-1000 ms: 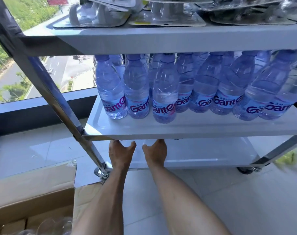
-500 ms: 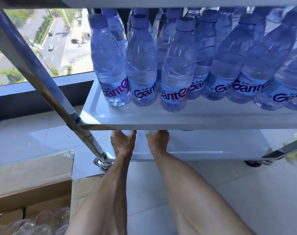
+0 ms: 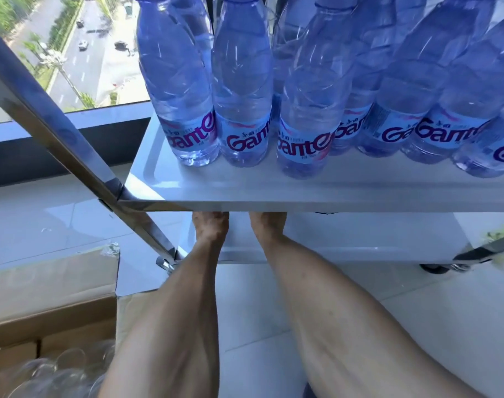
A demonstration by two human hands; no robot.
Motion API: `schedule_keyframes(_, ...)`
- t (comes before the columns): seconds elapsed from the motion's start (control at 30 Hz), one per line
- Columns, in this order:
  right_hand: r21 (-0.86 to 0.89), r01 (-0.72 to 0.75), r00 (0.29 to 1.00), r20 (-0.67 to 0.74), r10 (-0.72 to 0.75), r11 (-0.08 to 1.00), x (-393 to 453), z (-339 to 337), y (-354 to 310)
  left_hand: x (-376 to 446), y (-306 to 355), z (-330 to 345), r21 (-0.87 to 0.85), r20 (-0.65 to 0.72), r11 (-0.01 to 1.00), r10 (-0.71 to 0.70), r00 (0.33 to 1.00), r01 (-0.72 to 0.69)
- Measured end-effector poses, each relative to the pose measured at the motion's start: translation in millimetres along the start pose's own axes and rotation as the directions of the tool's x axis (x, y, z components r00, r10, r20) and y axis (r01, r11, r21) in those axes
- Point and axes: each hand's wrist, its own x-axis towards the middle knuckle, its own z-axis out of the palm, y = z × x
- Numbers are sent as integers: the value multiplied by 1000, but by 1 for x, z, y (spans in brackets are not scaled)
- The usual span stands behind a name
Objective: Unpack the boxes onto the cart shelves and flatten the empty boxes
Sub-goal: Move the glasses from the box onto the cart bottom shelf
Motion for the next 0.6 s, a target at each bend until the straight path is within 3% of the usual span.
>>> schedule_keyframes(0.13, -8, -217, 976, -41, 216, 976, -21, -13, 7, -15, 8, -17, 25, 10, 989, -145, 989, 144)
schedule_keyframes(0.2, 47, -256, 963, -75, 259, 966, -37, -18, 6, -30, 9, -34, 51, 28, 991, -125, 992, 123)
schedule_keyframes(0.3, 89, -226, 972, -48, 231, 970, -65, -22, -10, -54, -1, -70, 59, 66, 995, -83, 994, 79)
schedule_keyframes(0.5, 141, -135, 990, 62, 127, 981, -141, -25, -59, -119, -37, -141, 193, 7, 976, -100, 995, 96)
schedule_keyframes(0.6, 223, -36, 995, 98, 14, 974, -184, -28, -89, -141, -52, -185, 180, -100, 972, -134, 986, 150)
